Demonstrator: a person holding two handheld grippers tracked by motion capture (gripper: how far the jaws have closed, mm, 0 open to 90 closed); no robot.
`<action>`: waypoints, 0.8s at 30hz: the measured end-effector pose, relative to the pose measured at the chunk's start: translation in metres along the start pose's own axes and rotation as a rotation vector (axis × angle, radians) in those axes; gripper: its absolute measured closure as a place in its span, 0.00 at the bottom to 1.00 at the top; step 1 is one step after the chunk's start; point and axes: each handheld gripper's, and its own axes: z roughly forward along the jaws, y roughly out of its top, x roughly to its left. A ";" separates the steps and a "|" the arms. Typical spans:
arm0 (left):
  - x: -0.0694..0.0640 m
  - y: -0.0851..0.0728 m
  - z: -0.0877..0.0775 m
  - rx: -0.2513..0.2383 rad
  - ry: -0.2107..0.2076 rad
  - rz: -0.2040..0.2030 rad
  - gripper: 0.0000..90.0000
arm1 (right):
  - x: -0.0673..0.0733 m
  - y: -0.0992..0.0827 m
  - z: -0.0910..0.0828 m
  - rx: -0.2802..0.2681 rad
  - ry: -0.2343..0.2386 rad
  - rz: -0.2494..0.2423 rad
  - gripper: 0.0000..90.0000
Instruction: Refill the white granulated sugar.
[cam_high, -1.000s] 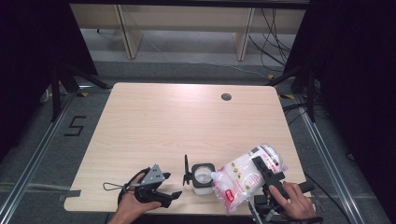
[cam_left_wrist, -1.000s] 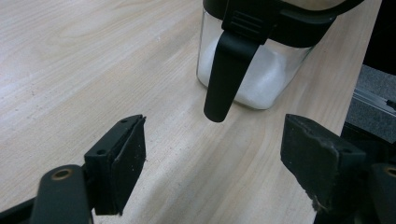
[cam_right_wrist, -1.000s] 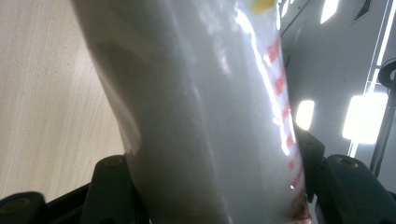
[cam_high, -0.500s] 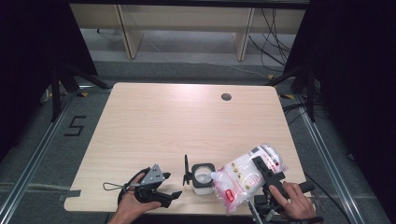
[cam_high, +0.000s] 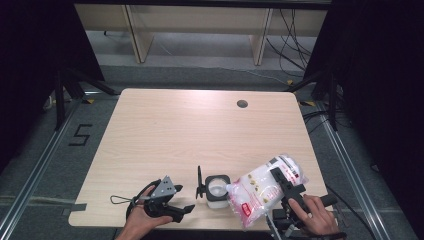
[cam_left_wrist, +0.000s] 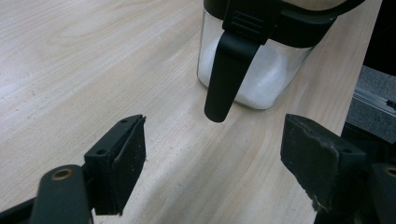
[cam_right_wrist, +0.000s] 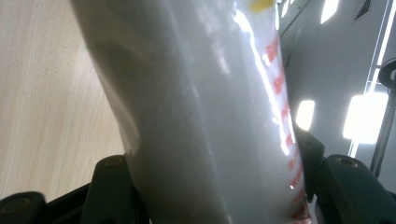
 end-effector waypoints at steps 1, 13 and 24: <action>0.000 0.000 0.000 -0.001 -0.001 0.000 0.24 | -0.001 0.000 0.000 -0.004 -0.004 -0.013 0.49; 0.000 0.000 0.000 0.000 -0.006 -0.007 0.24 | -0.001 0.001 0.002 -0.032 -0.028 -0.055 0.49; -0.001 0.000 0.001 -0.007 -0.001 -0.008 0.24 | -0.002 0.002 0.002 -0.022 -0.011 -0.080 0.49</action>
